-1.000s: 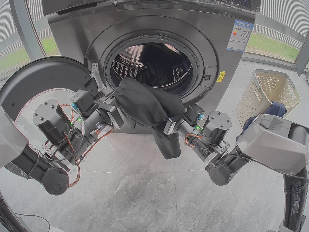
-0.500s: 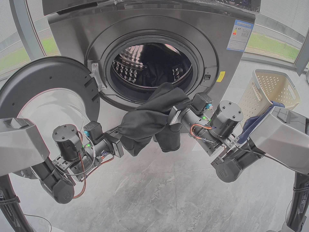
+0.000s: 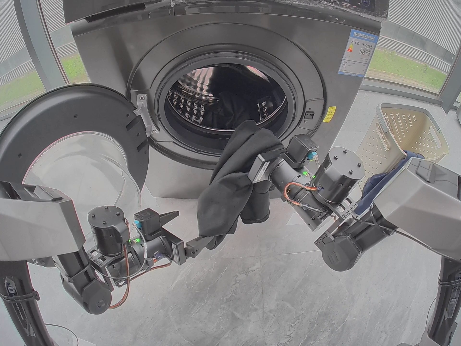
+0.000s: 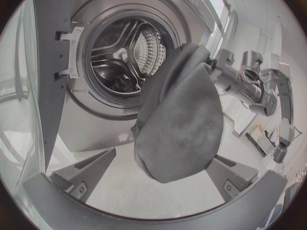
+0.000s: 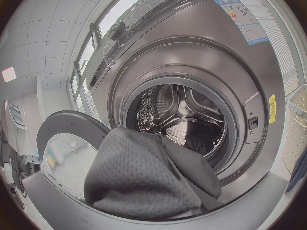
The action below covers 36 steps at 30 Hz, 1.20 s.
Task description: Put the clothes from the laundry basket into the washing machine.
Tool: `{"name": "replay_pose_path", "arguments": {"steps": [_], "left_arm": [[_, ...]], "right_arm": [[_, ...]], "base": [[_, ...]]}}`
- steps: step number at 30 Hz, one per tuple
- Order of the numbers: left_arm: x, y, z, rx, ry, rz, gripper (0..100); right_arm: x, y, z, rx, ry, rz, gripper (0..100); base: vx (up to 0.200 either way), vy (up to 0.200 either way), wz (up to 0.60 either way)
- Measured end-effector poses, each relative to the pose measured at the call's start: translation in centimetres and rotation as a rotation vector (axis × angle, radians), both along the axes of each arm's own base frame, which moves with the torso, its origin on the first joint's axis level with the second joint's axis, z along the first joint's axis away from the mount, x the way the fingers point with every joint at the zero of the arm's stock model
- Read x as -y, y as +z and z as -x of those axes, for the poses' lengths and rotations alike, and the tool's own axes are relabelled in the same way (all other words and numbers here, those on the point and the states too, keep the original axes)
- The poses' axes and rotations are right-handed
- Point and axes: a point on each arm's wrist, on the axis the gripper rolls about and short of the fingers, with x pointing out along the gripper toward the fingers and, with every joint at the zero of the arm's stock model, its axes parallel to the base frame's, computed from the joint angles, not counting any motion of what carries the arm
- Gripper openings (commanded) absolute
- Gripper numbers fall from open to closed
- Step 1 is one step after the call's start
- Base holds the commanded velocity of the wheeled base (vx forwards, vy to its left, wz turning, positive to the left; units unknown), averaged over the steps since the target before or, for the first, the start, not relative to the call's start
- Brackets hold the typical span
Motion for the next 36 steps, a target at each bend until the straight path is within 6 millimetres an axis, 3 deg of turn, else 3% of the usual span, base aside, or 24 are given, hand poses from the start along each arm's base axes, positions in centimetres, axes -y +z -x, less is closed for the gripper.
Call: {"name": "replay_pose_path", "arguments": {"steps": [8,12,26,36], "left_arm": [[-0.7,-1.3,1.4,-0.015,-0.047,-0.107,100],[-0.4,-1.0,0.9,0.021,-0.058,-0.113,100],[5.6,1.9,-3.9,0.247,-0.131,0.016,100],[8.7,2.5,-5.0,0.289,-0.175,0.079,100]], "right_arm": [[0.3,0.3,-0.3,0.011,-0.009,-0.009,0],[0.3,0.3,-0.3,0.011,-0.009,-0.010,0],[-0.2,0.0,-0.2,0.003,0.000,-0.002,0],[-0.5,0.0,0.0,0.003,0.009,-0.002,0]], "base": [[0.000,0.000,0.00],[0.000,0.000,0.00],[0.000,0.000,0.00],[0.000,0.000,0.00]]}}
